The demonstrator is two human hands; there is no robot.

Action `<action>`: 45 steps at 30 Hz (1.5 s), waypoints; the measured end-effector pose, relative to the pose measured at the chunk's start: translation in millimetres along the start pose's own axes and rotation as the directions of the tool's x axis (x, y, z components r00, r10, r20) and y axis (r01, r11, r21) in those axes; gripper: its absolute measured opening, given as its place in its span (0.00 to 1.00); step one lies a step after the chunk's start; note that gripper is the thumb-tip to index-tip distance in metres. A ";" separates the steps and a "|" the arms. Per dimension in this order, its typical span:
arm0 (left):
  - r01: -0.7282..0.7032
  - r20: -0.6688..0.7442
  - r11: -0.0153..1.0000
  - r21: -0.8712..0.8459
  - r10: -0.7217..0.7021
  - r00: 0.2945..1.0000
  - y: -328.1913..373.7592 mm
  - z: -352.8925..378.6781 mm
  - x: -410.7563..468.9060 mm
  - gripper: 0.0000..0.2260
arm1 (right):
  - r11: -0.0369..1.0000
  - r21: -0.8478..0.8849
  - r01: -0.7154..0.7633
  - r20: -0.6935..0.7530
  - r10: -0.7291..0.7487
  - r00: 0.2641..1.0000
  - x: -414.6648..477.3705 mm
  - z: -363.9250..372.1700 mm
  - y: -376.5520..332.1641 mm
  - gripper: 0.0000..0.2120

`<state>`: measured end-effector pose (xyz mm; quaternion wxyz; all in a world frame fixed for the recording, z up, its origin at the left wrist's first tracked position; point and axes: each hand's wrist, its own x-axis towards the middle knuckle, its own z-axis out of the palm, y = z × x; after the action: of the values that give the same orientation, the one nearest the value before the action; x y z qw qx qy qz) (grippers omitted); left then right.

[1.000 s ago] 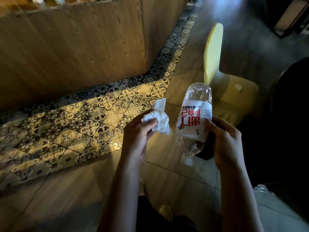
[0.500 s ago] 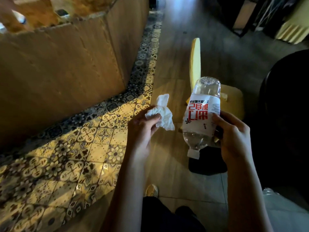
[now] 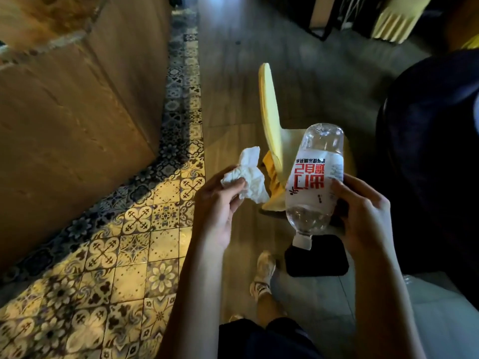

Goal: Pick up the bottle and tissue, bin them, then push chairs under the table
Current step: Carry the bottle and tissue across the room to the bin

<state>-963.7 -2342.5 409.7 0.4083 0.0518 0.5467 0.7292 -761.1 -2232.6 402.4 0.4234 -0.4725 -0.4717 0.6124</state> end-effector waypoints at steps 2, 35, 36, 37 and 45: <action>0.006 0.011 1.000 0.020 -0.006 1.000 3.5 20.1 24.3 0.14 | 1.000 0.014 0.008 -0.017 -0.008 1.000 27.8 2.7 -3.6 0.07; 0.055 0.478 0.880 0.472 -0.308 0.822 -4.0 315.7 459.5 0.16 | 0.986 0.166 0.015 -0.556 0.081 0.827 415.1 9.3 -20.5 0.09; 0.050 0.488 0.864 0.501 -0.330 0.808 -5.2 323.6 475.1 0.16 | 0.986 0.167 0.011 -0.578 0.089 0.811 425.3 12.2 -19.4 0.09; 0.046 0.501 0.847 0.529 -0.356 0.789 -6.2 331.4 490.1 0.15 | 0.986 0.169 0.007 -0.598 0.097 0.796 435.7 14.7 -18.2 0.09; 0.029 0.525 0.718 0.696 -0.536 0.661 -51.9 388.2 585.4 0.17 | 0.974 0.222 -0.052 -0.714 0.199 0.672 493.7 20.2 5.2 0.09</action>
<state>-1120.2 -1664.0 303.2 0.6557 0.3648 0.5633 0.3459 -877.5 -1761.1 311.0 0.5747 -0.6679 -0.1712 0.4409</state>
